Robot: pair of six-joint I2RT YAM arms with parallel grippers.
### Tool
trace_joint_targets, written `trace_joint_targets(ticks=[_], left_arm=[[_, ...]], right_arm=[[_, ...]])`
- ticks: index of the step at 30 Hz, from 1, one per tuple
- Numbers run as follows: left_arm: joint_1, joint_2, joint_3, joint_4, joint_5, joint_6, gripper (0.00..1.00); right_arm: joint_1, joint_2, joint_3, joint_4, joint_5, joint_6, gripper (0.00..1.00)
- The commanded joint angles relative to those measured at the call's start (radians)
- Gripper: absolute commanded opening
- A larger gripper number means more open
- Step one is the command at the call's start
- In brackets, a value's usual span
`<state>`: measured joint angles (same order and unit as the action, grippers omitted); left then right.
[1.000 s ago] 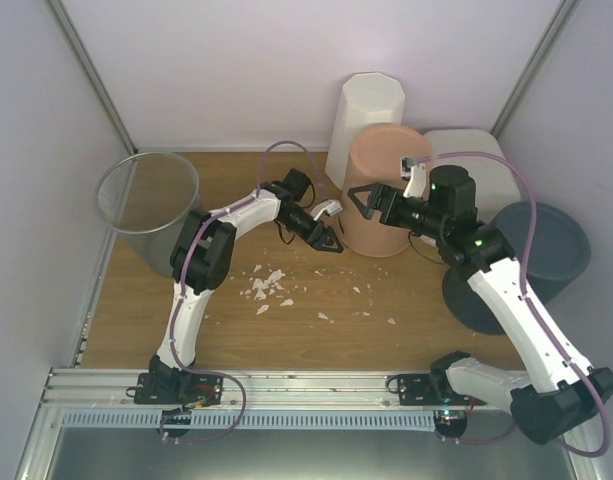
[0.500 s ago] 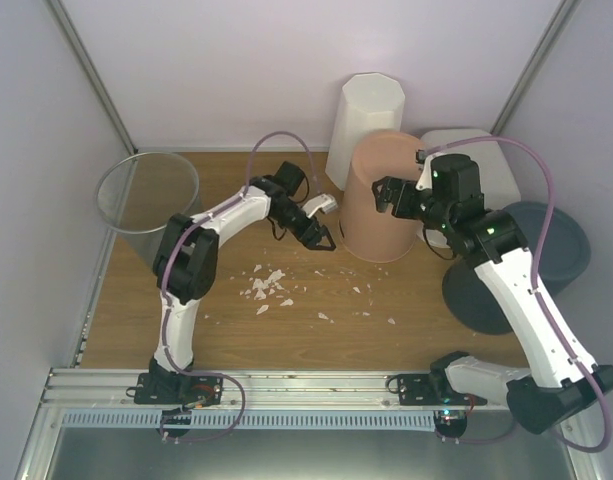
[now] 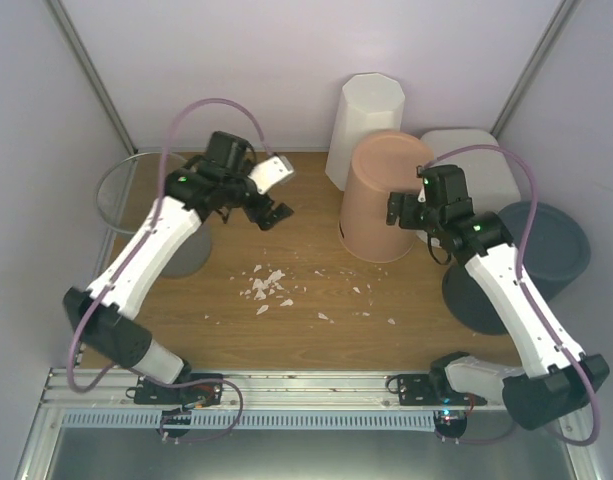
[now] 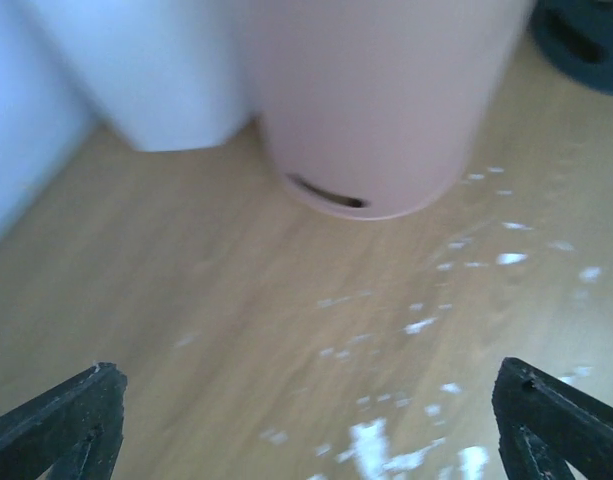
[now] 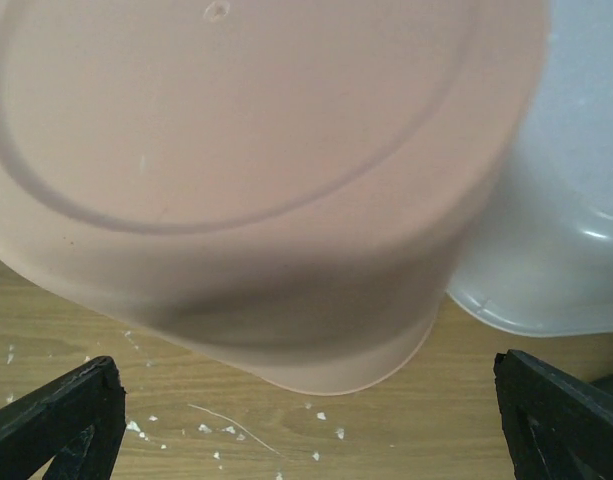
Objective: Turn the large container upside down
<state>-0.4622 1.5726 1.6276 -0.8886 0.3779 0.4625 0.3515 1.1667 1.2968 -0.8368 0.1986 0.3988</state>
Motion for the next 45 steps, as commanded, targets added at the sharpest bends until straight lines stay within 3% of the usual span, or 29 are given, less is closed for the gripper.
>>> trace_joint_targets(ticks=[1,6,12,27,30,39,45], left_arm=[[0.055,-0.177,-0.013,-0.016,-0.306,0.068,0.99],[0.169,-0.287,-0.019,-0.067,-0.429,0.129,0.99],[0.252,-0.314,-0.063,-0.152,-0.459,0.197,0.99],[0.306,-0.269,-0.186,-0.213,-0.514,0.290,0.98],[0.306,-0.248,-0.184,-0.226,-0.531,0.305,0.93],[0.307,-0.205,-0.221,-0.250,-0.614,0.337,0.59],[0.307,-0.202,-0.169,-0.289,-0.631,0.359,0.57]], right_arm=[[-0.008,0.034,-0.035,0.104,-0.085,-0.030,1.00],[-0.008,0.089,-0.029,0.151,-0.148,-0.042,1.00],[-0.010,0.116,-0.004,0.141,-0.118,-0.046,1.00],[-0.018,0.148,-0.001,0.172,-0.174,-0.085,1.00],[-0.017,0.122,0.019,0.141,-0.160,-0.080,1.00],[-0.018,0.007,0.039,0.068,-0.122,-0.073,1.00],[-0.017,-0.015,0.016,0.056,-0.122,-0.070,1.00]])
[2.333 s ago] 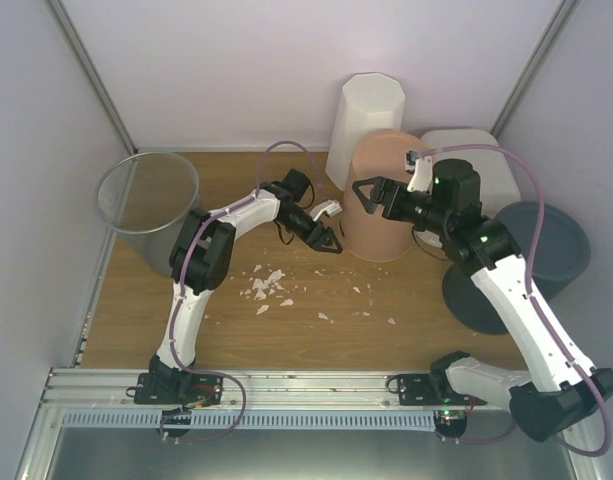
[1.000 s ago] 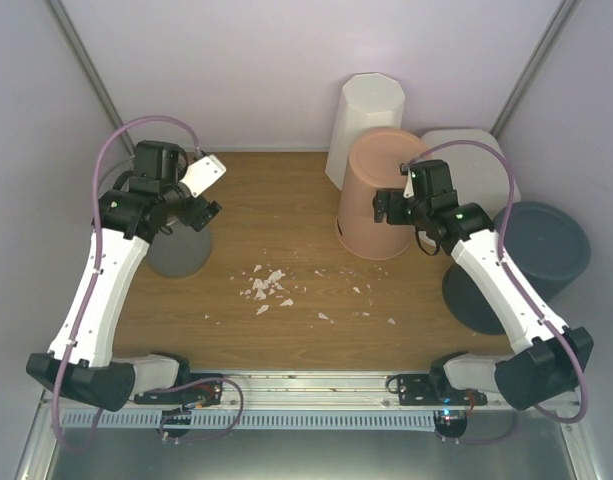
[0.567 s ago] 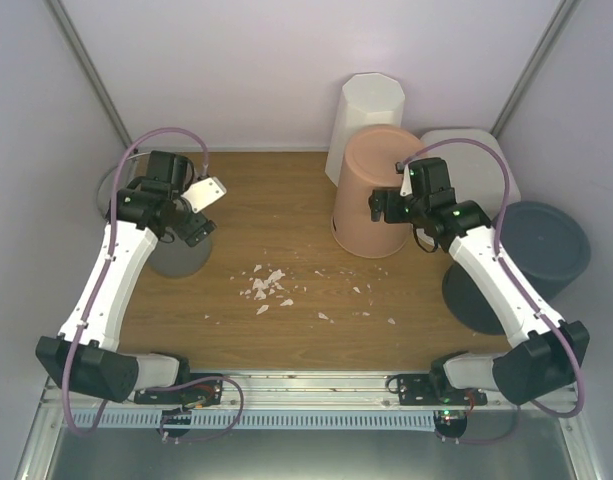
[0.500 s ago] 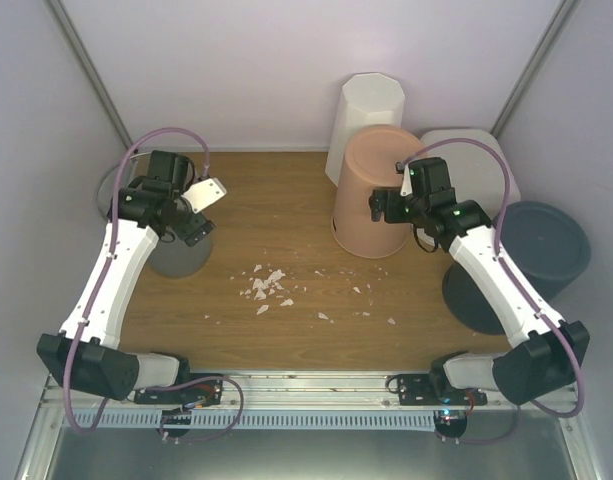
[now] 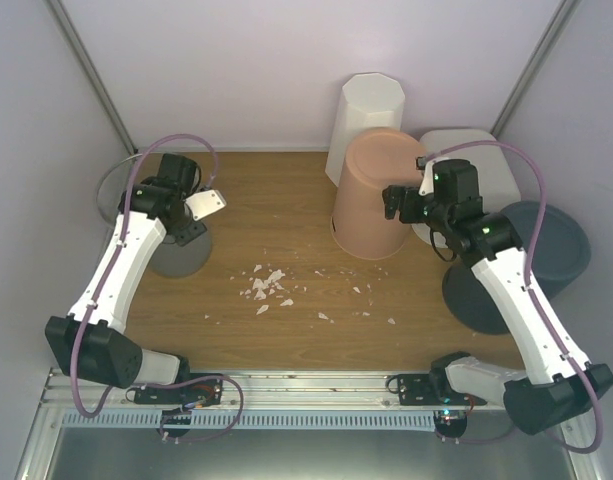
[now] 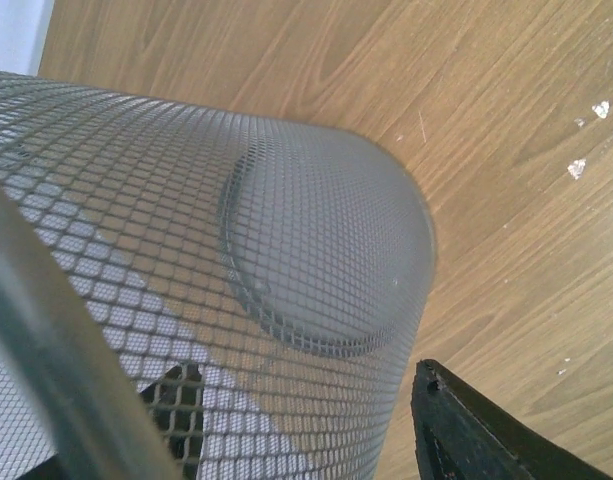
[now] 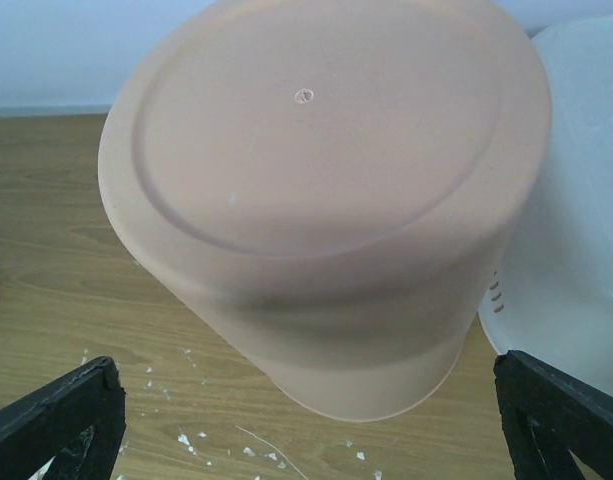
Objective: Turn the large container upside down
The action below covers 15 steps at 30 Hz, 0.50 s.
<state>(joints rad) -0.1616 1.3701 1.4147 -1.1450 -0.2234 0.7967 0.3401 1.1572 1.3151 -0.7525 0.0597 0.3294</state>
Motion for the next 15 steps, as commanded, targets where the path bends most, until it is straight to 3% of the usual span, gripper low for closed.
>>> trace_joint_targets(ticks=[1,4,10,15], left_arm=[[0.006,0.003,0.063,-0.045,-0.025,0.027,0.58],[0.006,0.010,0.118,-0.094,-0.010,0.035,0.56],[0.006,-0.008,0.089,-0.125,-0.012,0.050,0.36],[0.007,-0.020,0.035,-0.122,-0.006,0.057,0.37]], right_arm=[[-0.006,-0.006,-0.006,-0.028,0.017,0.000,1.00],[-0.007,-0.009,-0.016,-0.026,0.018,0.000,1.00],[-0.006,-0.020,-0.034,-0.023,0.017,0.002,1.00],[-0.007,-0.031,-0.026,-0.036,0.019,-0.003,1.00]])
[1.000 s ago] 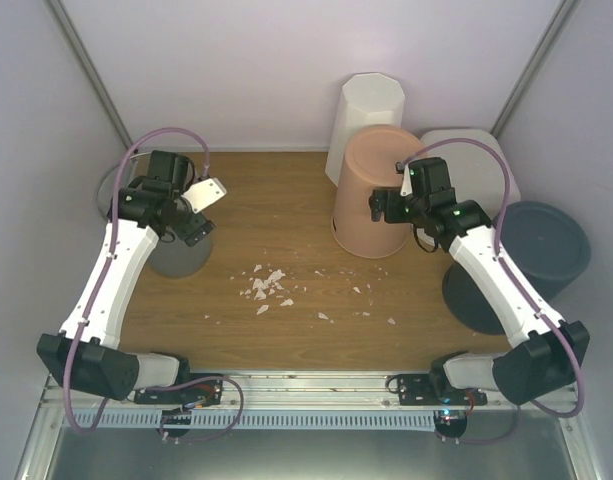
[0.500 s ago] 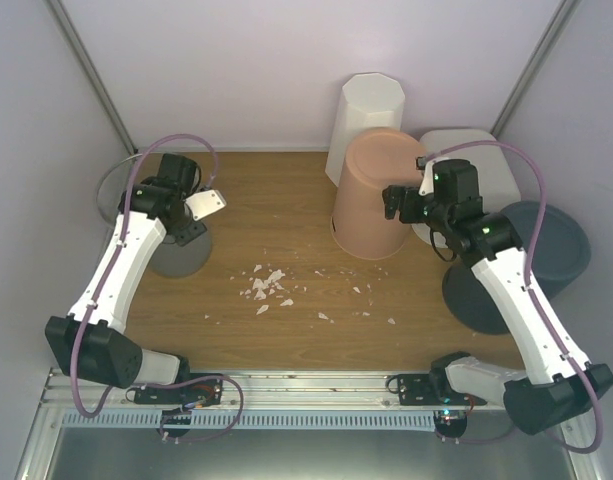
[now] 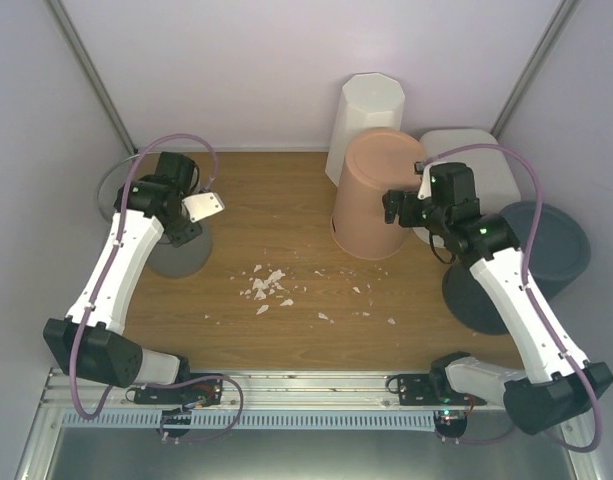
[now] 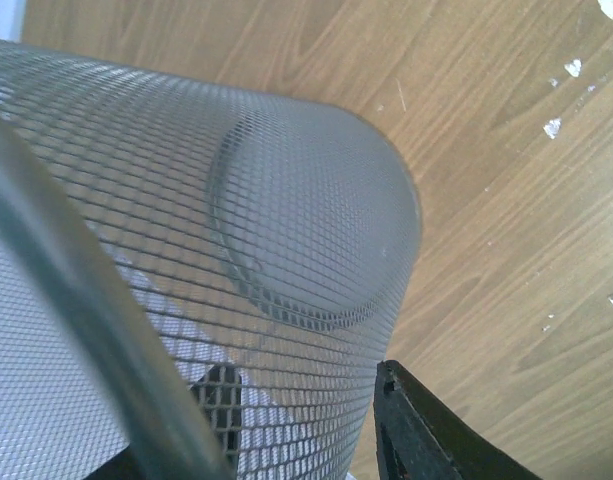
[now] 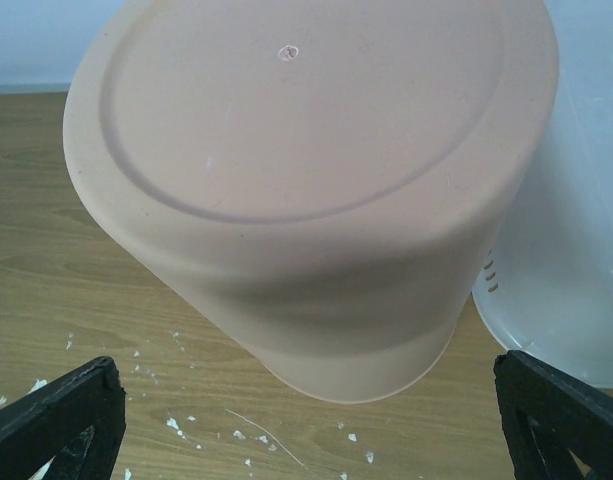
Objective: Turn the large container upside down
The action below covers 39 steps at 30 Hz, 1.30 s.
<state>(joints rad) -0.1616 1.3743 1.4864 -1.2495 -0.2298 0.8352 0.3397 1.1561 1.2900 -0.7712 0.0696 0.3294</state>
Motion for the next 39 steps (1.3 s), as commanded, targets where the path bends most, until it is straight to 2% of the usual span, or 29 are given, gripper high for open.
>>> trace_joint_targets(ticks=[1,4,6,9,12,16,18,20,22,25,28,31,36,39], left_arm=[[0.007,-0.024,-0.043,-0.014,0.002,0.019,0.38],[0.008,-0.021,-0.052,-0.008,-0.001,0.020,0.35],[0.008,-0.017,-0.038,-0.011,0.001,0.018,0.23],[0.007,-0.011,-0.023,-0.027,0.005,0.019,0.15],[0.007,-0.014,-0.022,-0.033,-0.004,0.022,0.00],[0.008,-0.022,0.044,-0.064,0.037,0.033,0.00],[0.009,-0.012,0.155,-0.096,0.102,0.032,0.00],[0.017,0.009,0.276,-0.106,0.207,0.008,0.00],[0.028,0.027,0.379,-0.107,0.377,-0.029,0.00],[0.040,0.045,0.453,-0.097,0.638,-0.100,0.00],[0.041,0.051,0.419,-0.053,0.903,-0.176,0.00],[0.043,0.045,0.312,0.028,1.110,-0.254,0.00],[0.045,0.030,0.162,0.142,1.366,-0.359,0.00],[0.044,0.052,0.149,0.113,1.491,-0.352,0.00]], right_arm=[[-0.007,-0.034,0.003,-0.021,0.014,-0.003,1.00],[-0.006,-0.048,0.014,-0.030,0.029,-0.004,1.00],[-0.007,-0.053,0.017,-0.035,0.036,-0.005,1.00],[-0.006,-0.055,0.016,-0.041,0.033,-0.001,1.00],[-0.006,-0.057,0.014,-0.040,0.033,0.003,1.00],[-0.006,-0.065,0.032,-0.056,0.035,0.000,1.00],[-0.007,-0.074,0.061,-0.076,0.041,-0.003,1.00],[-0.006,-0.089,0.097,-0.101,0.044,-0.007,1.00],[-0.007,-0.108,0.131,-0.134,0.036,-0.010,1.00],[-0.007,-0.138,0.166,-0.192,-0.018,-0.013,1.00],[-0.006,-0.170,0.173,-0.246,-0.064,0.005,1.00],[-0.007,-0.216,0.155,-0.269,-0.153,0.042,1.00],[-0.006,-0.282,0.111,-0.312,-0.257,0.093,1.00],[-0.006,-0.297,0.080,-0.351,-0.290,0.107,1.00]])
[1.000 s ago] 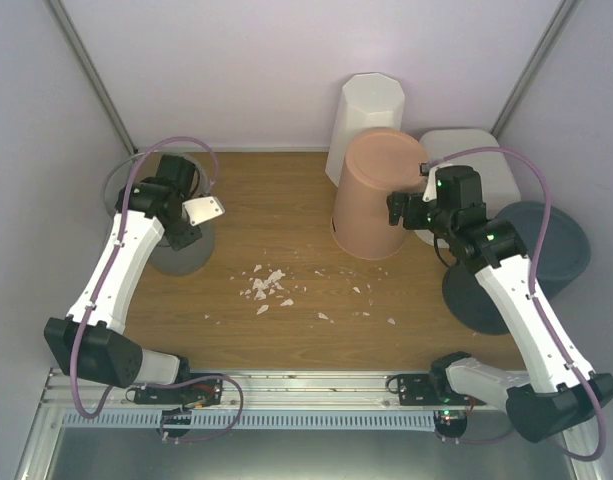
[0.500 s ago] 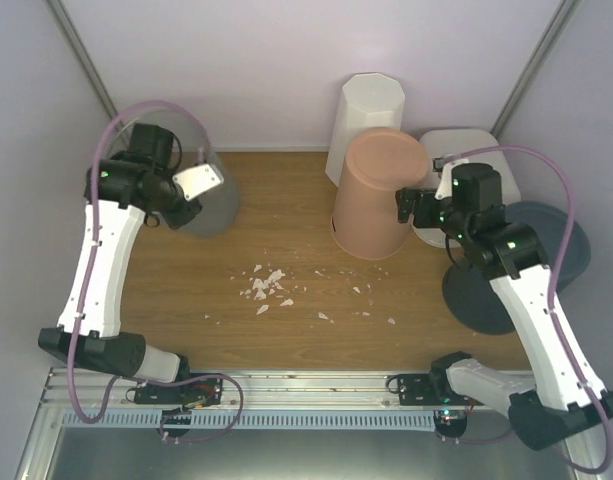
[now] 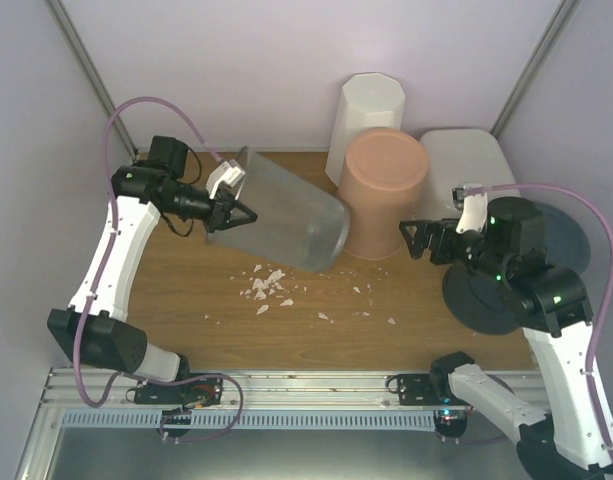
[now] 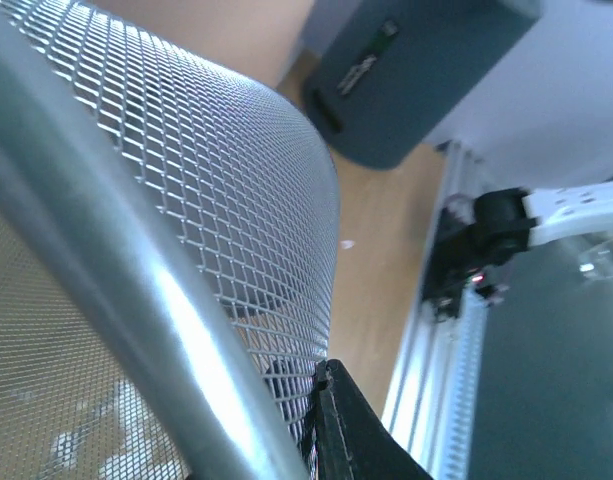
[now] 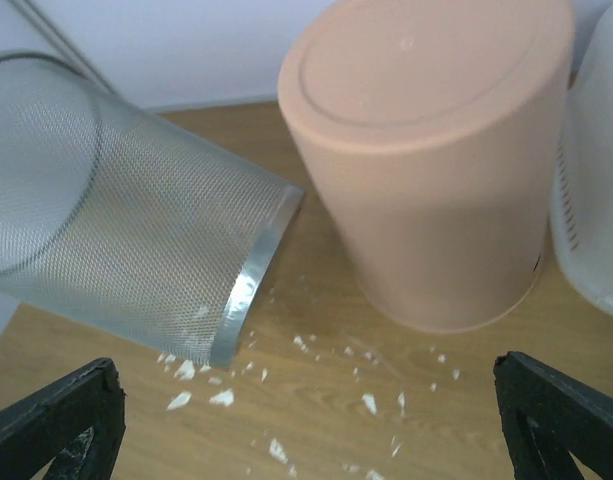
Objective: Turn the large container upside down
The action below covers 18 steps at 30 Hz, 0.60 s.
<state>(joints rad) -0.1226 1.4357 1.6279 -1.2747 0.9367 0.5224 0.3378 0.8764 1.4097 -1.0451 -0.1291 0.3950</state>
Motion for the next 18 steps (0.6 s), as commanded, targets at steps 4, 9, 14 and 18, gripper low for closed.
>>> trace_joint_targets(ticks=[4,9,14,18], left_arm=[[0.011,0.028,0.003,0.104,0.471,-0.031,0.00],[0.012,0.045,-0.099,0.224,0.655,-0.135,0.00],[0.001,0.025,-0.308,0.586,0.816,-0.427,0.00],[-0.035,0.016,-0.411,0.677,0.857,-0.480,0.00]], right_arm=[[-0.005,-0.049,-0.096,-0.096,-0.119,0.068,1.00],[-0.004,-0.118,-0.253,-0.032,-0.237,0.149,0.99],[-0.004,-0.185,-0.311,0.100,-0.323,0.269,0.98],[-0.003,-0.206,-0.289,0.107,-0.356,0.326,0.97]])
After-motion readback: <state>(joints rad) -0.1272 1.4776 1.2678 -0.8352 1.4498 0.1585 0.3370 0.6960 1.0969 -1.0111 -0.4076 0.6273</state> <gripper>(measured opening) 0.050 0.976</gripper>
